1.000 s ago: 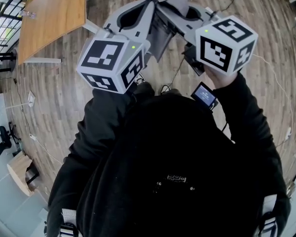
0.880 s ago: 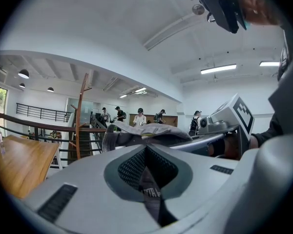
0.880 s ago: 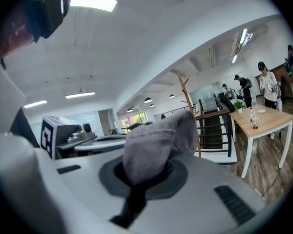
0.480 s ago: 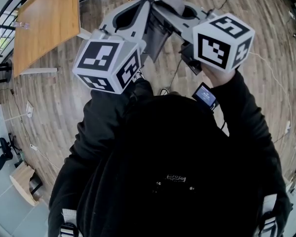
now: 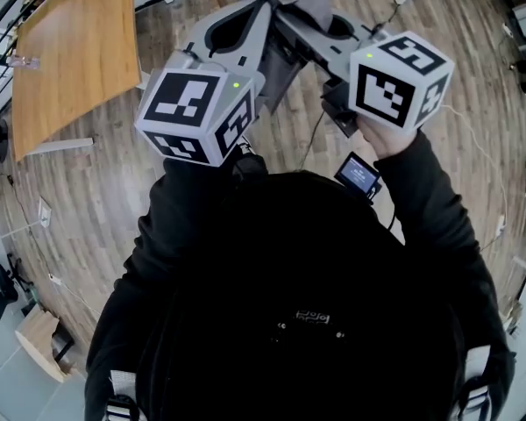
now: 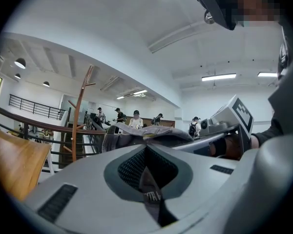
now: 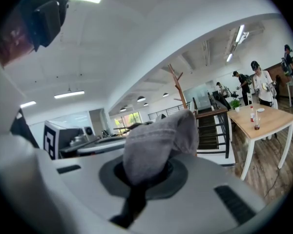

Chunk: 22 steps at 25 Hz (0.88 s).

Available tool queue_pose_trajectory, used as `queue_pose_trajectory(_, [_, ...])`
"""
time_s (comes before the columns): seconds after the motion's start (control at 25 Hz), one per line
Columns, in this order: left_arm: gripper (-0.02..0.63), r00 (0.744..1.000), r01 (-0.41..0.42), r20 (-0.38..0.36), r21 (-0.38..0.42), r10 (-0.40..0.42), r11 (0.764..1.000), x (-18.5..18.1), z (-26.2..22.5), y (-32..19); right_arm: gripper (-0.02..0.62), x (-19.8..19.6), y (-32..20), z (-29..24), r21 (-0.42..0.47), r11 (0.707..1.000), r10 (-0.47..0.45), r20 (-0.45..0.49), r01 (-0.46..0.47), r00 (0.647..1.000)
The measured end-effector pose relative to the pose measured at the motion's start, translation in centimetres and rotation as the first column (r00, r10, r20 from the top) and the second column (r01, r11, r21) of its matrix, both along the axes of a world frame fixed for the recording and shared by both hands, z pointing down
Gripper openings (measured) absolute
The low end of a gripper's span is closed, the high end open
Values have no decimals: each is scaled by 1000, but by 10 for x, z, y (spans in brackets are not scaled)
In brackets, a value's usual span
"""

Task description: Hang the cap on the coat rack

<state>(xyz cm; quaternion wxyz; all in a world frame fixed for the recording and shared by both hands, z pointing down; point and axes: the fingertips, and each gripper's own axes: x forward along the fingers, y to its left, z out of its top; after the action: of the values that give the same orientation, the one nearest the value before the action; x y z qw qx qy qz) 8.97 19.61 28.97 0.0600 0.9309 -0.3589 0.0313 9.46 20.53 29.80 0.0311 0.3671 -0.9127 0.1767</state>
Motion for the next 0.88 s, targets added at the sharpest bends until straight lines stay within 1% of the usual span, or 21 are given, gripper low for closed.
queue_pose_trajectory(0.16, [3,1000,0,-15,-15,-1,1000,-39,-3,-53,5,-39,-53,-4,-8,1000,-16,-23,15,1000])
queue_pose_trajectory(0.32, [3,999,4,-34,-39,-5,999,-77,3,-102,5,-76,-97,2,-22,1000,-5,-35,4,999])
queue_pose_trajectory(0.6, [3,999,-5,-48,-74,1,997,-110,17,-160,5,-109,-154,16,-61,998,-4,-49,1,999])
queue_pose_trajectory(0.76, [3,999,-5,-50,-96,1,995,-142,31,-202,5,-142,-200,30,-88,996,-25,-57,19,998])
queue_pose_trajectory(0.88, [3,999,-9,-53,-114,3,993,-153,44,-219,5,-149,-217,43,-123,992,-2,-63,-6,998])
